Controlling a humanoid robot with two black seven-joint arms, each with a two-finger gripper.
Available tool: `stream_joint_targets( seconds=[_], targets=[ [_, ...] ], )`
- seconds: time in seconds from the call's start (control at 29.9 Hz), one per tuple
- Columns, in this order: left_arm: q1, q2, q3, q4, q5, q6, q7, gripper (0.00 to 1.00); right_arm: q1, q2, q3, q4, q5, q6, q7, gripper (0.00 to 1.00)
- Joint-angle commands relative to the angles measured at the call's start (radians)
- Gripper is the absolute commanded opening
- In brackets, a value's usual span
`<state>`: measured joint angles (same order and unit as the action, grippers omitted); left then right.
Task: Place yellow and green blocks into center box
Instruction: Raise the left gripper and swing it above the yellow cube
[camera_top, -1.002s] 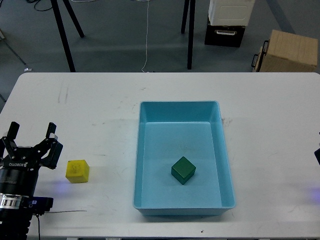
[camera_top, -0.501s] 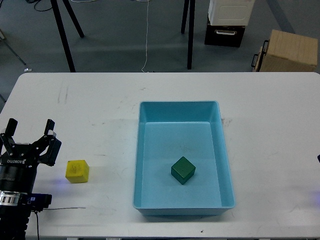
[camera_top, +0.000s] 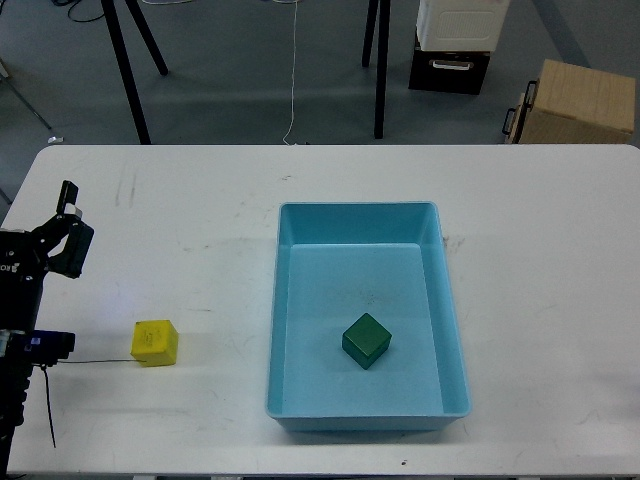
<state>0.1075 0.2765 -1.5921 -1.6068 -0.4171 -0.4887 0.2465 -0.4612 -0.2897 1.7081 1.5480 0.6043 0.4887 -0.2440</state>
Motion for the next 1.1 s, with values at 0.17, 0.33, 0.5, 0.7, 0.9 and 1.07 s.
stream_joint_targets(
  seconds=[0.17, 0.33, 0.5, 0.7, 0.9, 1.07],
  targets=[
    [-0.078, 0.288, -0.003, -0.044, 0.001, 0.053, 0.008, 1.0, 0.015, 0.037, -0.035, 0.003, 0.0, 0.0, 0.002, 0.99],
    [-0.147, 0.499, 0.065, -0.09, 0.053, 0.119, 0.01, 1.0, 0.015, 0.04, -0.035, 0.009, 0.002, 0.0, 0.002, 0.99],
    [-0.437, 0.693, 0.372, -0.082, 0.075, 0.13, 0.011, 1.0, 0.015, 0.072, -0.033, 0.024, 0.0, 0.0, 0.002, 0.99],
    [-0.927, 0.759, 0.953, -0.047, 0.159, 0.139, 0.028, 1.0, 0.015, 0.083, -0.032, 0.041, 0.0, 0.0, 0.002, 0.99],
    [-1.276, 0.733, 1.403, -0.048, 0.245, 0.153, 0.1, 1.0, 0.013, 0.083, -0.022, 0.047, 0.0, 0.0, 0.002, 0.99],
    [-1.489, 0.727, 1.68, -0.053, 0.293, 0.162, 0.183, 1.0, 0.012, 0.083, -0.022, 0.047, 0.0, 0.0, 0.002, 0.99]
  ],
)
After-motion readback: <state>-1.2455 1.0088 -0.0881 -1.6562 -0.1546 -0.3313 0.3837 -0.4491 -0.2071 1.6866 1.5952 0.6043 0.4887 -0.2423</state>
